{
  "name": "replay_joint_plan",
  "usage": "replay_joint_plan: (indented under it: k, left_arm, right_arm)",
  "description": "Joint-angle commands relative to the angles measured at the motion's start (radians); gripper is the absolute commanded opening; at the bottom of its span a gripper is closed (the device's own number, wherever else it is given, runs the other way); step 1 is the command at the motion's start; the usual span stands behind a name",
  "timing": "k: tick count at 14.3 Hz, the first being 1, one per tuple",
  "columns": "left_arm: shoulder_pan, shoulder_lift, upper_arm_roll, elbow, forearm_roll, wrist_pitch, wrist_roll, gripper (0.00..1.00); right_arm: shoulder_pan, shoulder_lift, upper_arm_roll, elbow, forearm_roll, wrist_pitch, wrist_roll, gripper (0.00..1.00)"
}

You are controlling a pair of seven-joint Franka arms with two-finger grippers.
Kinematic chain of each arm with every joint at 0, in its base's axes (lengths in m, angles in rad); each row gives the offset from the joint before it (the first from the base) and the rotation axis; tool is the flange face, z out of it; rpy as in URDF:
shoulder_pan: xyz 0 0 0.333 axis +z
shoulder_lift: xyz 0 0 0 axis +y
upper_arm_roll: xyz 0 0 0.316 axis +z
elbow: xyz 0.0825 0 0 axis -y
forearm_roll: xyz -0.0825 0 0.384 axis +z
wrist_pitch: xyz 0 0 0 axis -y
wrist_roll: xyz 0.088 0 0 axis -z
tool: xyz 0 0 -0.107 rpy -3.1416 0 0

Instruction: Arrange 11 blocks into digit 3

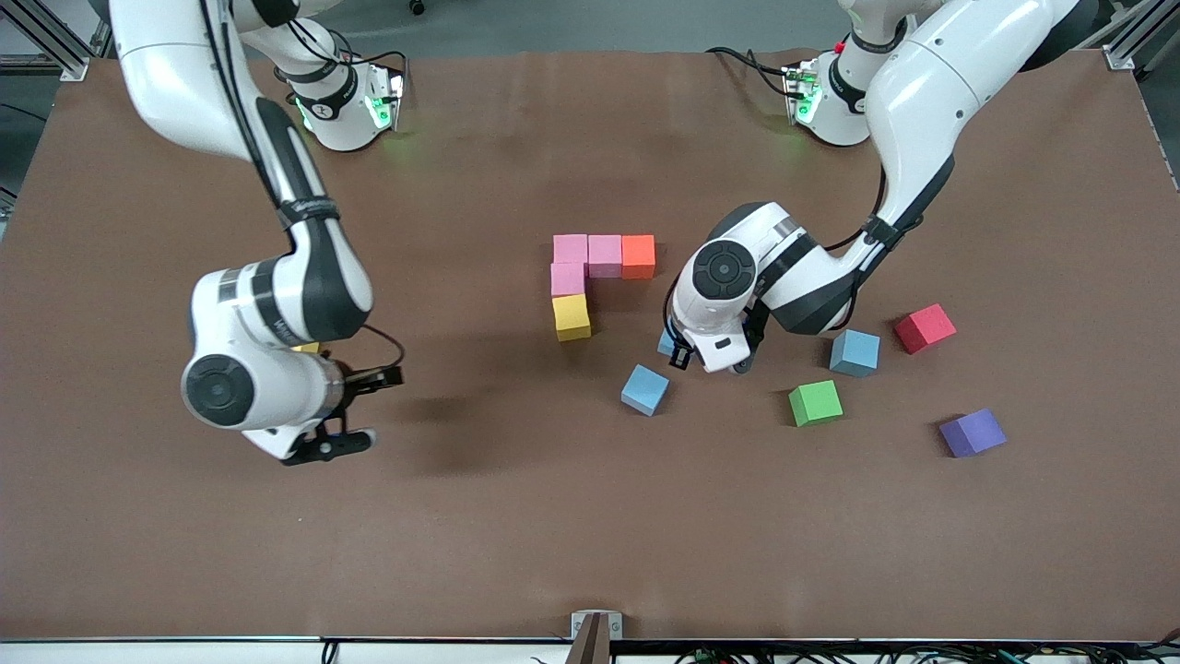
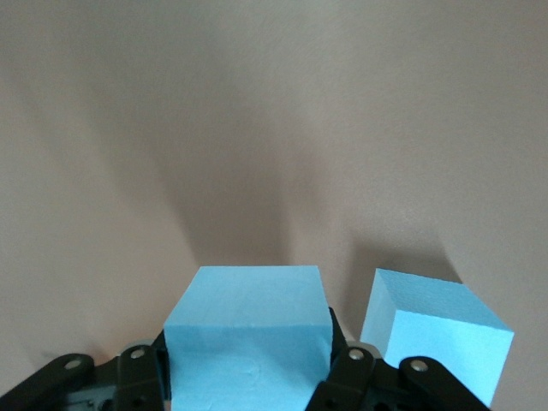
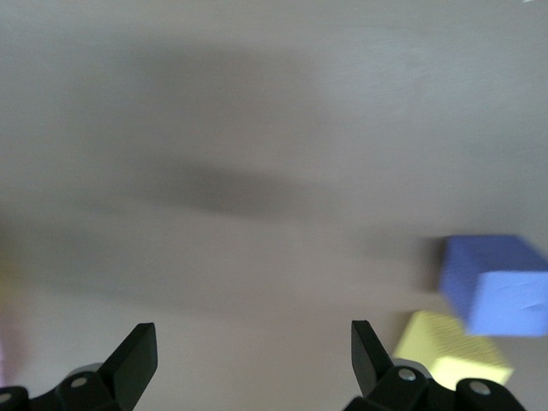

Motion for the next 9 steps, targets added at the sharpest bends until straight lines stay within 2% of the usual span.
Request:
replay_joint_plan:
  k: [1,5,9]
  left_arm:
    - [-0.024,0.022,0.0,-0.002,-0.014,0.049,-0.192,0.19]
    - [-0.102,0.031,0.02,0.004,-0.004,0.058,-0.427,0.19]
    - [-0.147,0.042,0.056,0.004,0.001,0.09,-0.527,0.19]
  right_arm:
    - [-0.046,-0.025,0.021,-0.063,-0.087,0.05,-0.09,1.0]
    - [-0.12,-0.036,0.021,-0.103,-0.152,0.104,-0.214,1.0]
    - [-0.207,-0.066,0.023,-0.24,-0.154,0.303,-0.374,1.0]
